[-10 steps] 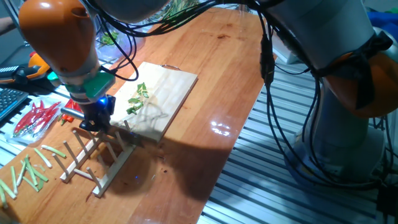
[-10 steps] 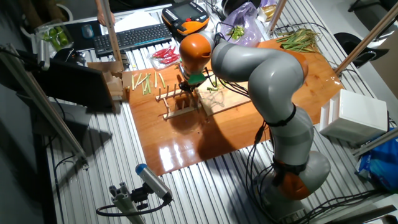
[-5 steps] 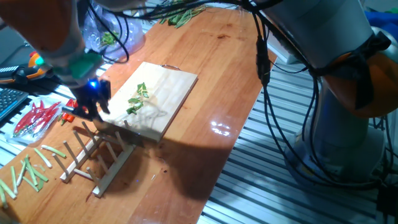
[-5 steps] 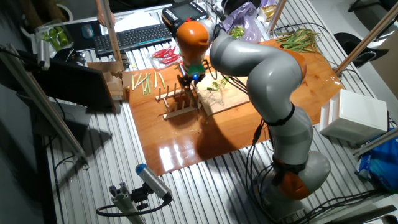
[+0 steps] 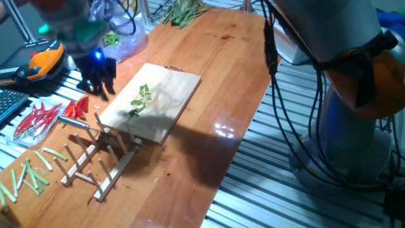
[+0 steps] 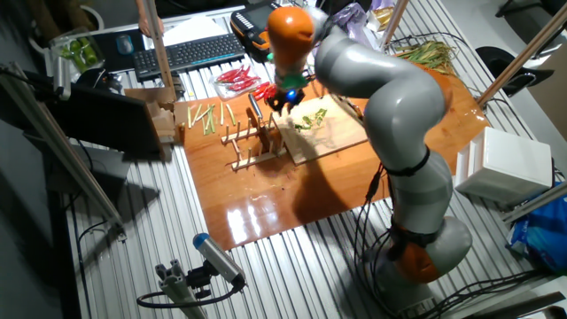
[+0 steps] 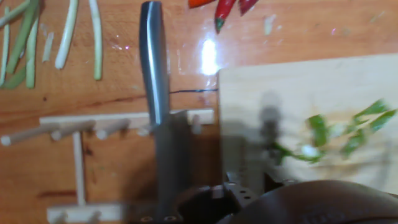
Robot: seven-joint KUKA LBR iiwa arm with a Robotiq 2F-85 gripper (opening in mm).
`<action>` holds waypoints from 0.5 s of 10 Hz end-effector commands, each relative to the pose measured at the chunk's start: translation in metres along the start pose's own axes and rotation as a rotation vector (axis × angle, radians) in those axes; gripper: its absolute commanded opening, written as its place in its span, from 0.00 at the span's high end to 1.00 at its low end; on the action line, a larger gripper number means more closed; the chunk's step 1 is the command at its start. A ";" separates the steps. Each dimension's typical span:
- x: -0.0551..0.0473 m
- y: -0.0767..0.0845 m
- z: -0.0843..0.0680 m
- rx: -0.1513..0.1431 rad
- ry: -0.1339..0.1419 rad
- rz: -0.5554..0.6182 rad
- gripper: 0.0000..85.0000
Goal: Chop the chili peppers
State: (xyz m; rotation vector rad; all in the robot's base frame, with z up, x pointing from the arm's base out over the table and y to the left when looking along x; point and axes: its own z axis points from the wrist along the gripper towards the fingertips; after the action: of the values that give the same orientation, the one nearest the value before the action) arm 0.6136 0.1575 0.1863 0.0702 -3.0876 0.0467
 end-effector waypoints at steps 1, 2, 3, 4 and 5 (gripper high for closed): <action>0.001 -0.015 -0.039 -0.007 0.004 -0.022 1.00; 0.001 -0.029 -0.046 -0.026 0.006 -0.049 1.00; 0.002 -0.045 -0.053 -0.024 0.007 -0.078 1.00; 0.005 -0.063 -0.061 -0.025 -0.004 -0.092 1.00; 0.009 -0.072 -0.065 -0.013 -0.019 -0.104 1.00</action>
State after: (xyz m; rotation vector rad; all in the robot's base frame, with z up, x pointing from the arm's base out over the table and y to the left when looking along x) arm 0.6109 0.1059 0.2371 0.2331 -3.0993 0.0284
